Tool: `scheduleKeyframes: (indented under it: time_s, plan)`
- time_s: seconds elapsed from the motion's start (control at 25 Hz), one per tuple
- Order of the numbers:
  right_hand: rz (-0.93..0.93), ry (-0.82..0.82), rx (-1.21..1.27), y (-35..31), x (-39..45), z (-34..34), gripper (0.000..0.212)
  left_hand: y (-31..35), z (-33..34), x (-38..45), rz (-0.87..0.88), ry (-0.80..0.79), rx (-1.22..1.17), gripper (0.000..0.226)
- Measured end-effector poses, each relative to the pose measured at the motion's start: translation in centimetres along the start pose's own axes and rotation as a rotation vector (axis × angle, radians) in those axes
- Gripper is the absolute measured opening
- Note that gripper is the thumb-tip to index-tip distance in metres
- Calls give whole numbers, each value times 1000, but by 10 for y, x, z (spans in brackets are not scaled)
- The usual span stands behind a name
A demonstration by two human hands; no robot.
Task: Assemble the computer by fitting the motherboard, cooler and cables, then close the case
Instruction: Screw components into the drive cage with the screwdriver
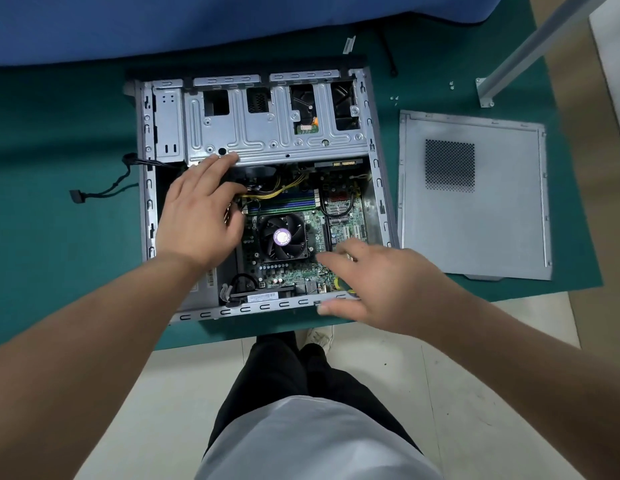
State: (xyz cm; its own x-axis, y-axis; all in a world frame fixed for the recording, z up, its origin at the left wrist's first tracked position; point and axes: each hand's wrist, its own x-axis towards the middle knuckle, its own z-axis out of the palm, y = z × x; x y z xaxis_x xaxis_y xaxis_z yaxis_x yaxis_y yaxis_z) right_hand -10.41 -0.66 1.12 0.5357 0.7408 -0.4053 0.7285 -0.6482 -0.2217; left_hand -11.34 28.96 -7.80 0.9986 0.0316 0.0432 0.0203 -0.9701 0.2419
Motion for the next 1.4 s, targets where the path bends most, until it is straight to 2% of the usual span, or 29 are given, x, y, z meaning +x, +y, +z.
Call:
scheduleKeyframes:
  time_s: [0.12, 0.2, 0.28, 0.32, 0.36, 0.48, 0.56, 0.68, 0.76, 0.88, 0.96, 1.04, 1.12, 1.28, 1.36, 1.4]
  plan:
    - [-167, -126, 214, 19, -6, -9, 40, 0, -1, 0, -5, -6, -3, 42]
    - [-53, -39, 60, 13, -5, -8, 28, 2, -2, -1, -8, -10, -2, 42]
    - [106, 12, -157, 3, 1, -3, 49, 2, -3, -1, -9, -14, -6, 42]
    - [150, 0, -163, 2, 3, -4, 55, 2, -3, 0, -9, -15, -8, 41]
    - [105, -26, -95, 6, 2, -5, 55, 2, -3, -1, -10, -17, -8, 41]
    - [-146, -183, 203, 24, -3, -17, 38, 1, -2, 0, -10, -19, -3, 39]
    - [-111, -186, 148, 22, -3, -17, 28, 1, -2, 0, -11, -22, 1, 39]
    - [113, -51, -138, 4, 4, -10, 62, 1, -2, 0, -14, -21, -6, 40]
    - [87, -41, -109, 6, 4, -6, 75, 0, -2, 0, -18, -19, -8, 40]
    - [-121, -219, 148, 21, -1, -12, 43, 0, -1, 0, -18, -14, -8, 40]
    - [-96, -195, 107, 20, -3, -9, 28, 0, 0, 0, -18, -9, -9, 39]
    - [82, -98, -109, 12, 0, -6, 49, 0, 0, 0, -18, -4, -12, 38]
    - [111, -47, -159, 9, 1, -4, 66, 0, 0, 0, -21, -1, -16, 37]
    - [-67, -259, 169, 29, 0, -20, 46, 0, 0, 0, -22, -1, -22, 36]
    - [-22, -231, 94, 25, 0, -19, 33, 1, -1, 0, -23, -1, -24, 35]
    - [40, -169, -10, 18, 0, -16, 46, 1, -1, 0, -23, 0, -25, 35]
